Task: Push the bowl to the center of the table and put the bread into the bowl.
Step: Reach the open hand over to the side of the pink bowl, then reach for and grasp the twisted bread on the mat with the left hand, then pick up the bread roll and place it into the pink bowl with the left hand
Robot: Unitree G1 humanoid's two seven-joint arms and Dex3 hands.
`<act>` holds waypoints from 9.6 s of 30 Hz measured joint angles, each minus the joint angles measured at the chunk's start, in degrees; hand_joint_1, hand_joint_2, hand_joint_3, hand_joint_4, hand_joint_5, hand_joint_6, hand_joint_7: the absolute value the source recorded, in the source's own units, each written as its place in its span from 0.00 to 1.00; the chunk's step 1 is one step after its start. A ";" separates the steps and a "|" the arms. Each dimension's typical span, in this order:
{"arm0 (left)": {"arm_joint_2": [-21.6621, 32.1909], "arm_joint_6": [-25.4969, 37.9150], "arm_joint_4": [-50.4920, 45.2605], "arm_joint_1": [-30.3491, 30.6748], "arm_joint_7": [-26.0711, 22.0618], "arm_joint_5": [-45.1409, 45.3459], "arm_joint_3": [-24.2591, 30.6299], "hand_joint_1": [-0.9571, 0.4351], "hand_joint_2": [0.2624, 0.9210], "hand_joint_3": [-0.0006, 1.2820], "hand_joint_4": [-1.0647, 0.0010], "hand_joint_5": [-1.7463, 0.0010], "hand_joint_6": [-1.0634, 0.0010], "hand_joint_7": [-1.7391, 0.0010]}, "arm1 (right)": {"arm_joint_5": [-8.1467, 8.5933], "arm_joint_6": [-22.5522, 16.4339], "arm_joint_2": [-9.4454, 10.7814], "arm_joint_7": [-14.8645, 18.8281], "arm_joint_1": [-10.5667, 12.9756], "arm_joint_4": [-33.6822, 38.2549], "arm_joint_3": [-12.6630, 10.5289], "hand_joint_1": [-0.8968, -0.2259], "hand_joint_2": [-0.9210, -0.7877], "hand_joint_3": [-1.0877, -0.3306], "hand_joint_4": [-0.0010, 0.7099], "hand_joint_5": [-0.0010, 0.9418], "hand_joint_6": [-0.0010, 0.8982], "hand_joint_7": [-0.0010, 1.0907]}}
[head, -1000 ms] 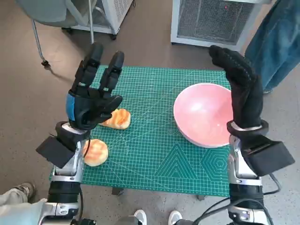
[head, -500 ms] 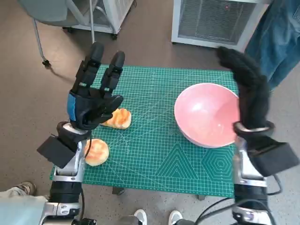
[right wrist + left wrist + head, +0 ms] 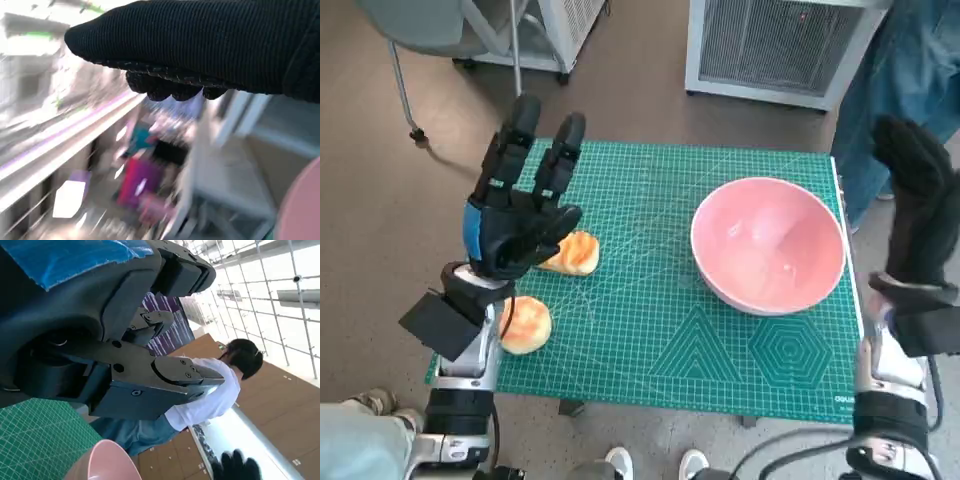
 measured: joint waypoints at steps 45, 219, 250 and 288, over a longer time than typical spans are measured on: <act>0.07 0.50 -0.51 0.45 -0.02 -0.01 0.19 0.64 1.00 0.13 0.80 1.00 0.74 1.00 | 12.33 15.05 11.55 9.94 -12.63 29.97 -6.86 0.40 0.00 0.35 0.20 0.00 0.01 0.44; 21.18 15.79 35.83 -27.70 4.13 68.40 -47.01 0.84 0.92 0.21 0.62 0.99 0.49 0.97 | -8.48 1.48 3.82 -4.44 5.34 -23.68 10.01 0.40 0.00 0.32 0.30 0.01 0.00 0.54; 19.93 12.56 46.12 -32.78 19.54 71.87 -53.73 0.69 1.00 0.11 0.42 0.32 0.49 0.25 | -7.15 1.15 4.48 -3.65 5.39 -23.84 10.06 0.38 0.00 0.32 0.30 0.01 0.00 0.53; 17.67 12.81 8.59 -41.70 5.20 57.82 -35.23 0.69 0.43 0.62 0.40 0.23 0.48 0.16 | -6.15 1.49 4.40 -1.56 5.35 -24.01 10.12 0.41 0.00 0.31 0.30 0.01 0.00 0.53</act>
